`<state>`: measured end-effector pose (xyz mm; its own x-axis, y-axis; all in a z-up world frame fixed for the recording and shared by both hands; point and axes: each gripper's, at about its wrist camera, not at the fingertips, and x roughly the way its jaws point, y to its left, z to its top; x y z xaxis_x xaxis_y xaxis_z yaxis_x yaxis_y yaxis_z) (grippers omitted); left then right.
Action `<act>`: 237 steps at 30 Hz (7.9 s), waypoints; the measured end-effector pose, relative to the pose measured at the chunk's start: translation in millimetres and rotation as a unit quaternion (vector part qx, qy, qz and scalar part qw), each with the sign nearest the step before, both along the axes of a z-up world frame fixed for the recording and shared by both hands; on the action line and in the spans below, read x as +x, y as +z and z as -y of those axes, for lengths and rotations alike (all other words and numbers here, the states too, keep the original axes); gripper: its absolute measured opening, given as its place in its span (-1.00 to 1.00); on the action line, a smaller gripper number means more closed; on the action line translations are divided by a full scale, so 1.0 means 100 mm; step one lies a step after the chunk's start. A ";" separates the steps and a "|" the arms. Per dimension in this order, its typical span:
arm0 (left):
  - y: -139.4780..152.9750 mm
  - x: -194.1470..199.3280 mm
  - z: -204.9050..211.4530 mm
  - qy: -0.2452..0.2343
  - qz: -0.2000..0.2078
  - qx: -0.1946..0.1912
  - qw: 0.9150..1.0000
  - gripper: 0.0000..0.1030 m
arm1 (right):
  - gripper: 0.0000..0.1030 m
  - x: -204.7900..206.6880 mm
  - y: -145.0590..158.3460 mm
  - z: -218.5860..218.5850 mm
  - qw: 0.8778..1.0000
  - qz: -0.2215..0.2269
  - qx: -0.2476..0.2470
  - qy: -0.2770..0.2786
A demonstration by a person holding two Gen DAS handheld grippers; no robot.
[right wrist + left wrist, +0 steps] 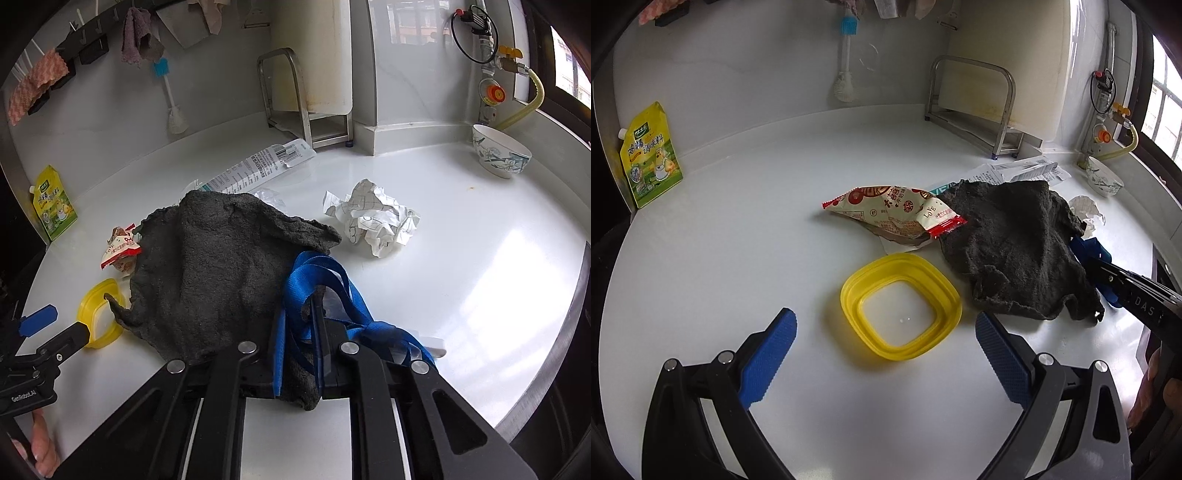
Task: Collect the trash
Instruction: 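Grasp the yellow plastic lid rim with the left tool, then carry the yellow lid with the left tool while the right tool carries the blue strap to the basket, then open both tools over the basket to drop the lid and strap, then withdraw both tools from the basket back over the counter, then grasp the dark grey cloth with the right tool and lift it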
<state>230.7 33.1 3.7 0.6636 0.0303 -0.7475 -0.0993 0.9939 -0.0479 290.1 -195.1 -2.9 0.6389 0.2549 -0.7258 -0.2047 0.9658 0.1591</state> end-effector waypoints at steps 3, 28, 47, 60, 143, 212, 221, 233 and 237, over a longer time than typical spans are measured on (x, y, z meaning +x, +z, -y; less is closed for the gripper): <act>-0.03 0.03 0.04 0.001 -0.008 0.010 1.000 0.86 | -0.76 -0.02 0.03 0.02 1.000 0.007 0.003 0.000; -0.26 0.45 0.08 0.039 -0.066 0.011 0.997 0.84 | -0.76 -0.08 0.10 0.16 0.999 0.021 0.033 -0.003; 0.00 0.05 0.07 0.010 -0.020 0.028 0.999 0.43 | -0.76 -0.42 0.19 0.33 0.998 0.030 0.054 -0.023; 0.41 -0.71 0.30 -0.046 0.043 0.037 0.997 0.43 | -0.76 -1.31 0.49 0.38 0.995 0.056 0.062 -0.050; -0.15 -2.39 0.66 -0.168 0.014 0.044 0.985 0.69 | -0.06 -3.43 -0.31 0.34 0.990 -0.013 0.054 -0.129; 0.12 0.15 -0.52 -0.006 0.048 0.025 0.999 0.88 | 0.53 0.24 0.04 -0.90 0.997 0.021 -0.071 -0.036; 0.10 0.14 -0.50 -0.007 0.045 0.021 0.999 0.88 | -0.79 0.12 0.02 -0.92 0.998 0.011 -0.057 -0.019; 0.13 0.11 -0.48 -0.019 0.057 0.015 0.998 0.88 | -0.84 -0.71 0.46 -0.32 0.997 0.045 0.023 -0.060; 0.15 0.13 -0.48 -0.043 0.051 0.016 0.998 0.88 | -0.86 -0.89 0.47 -0.23 0.997 0.038 0.040 -0.059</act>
<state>243.6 80.7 18.6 0.7369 -0.0083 -0.6760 -0.0089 0.9997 -0.0219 201.0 -171.9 44.3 0.7206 0.2291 -0.6544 -0.1039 0.9689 0.2247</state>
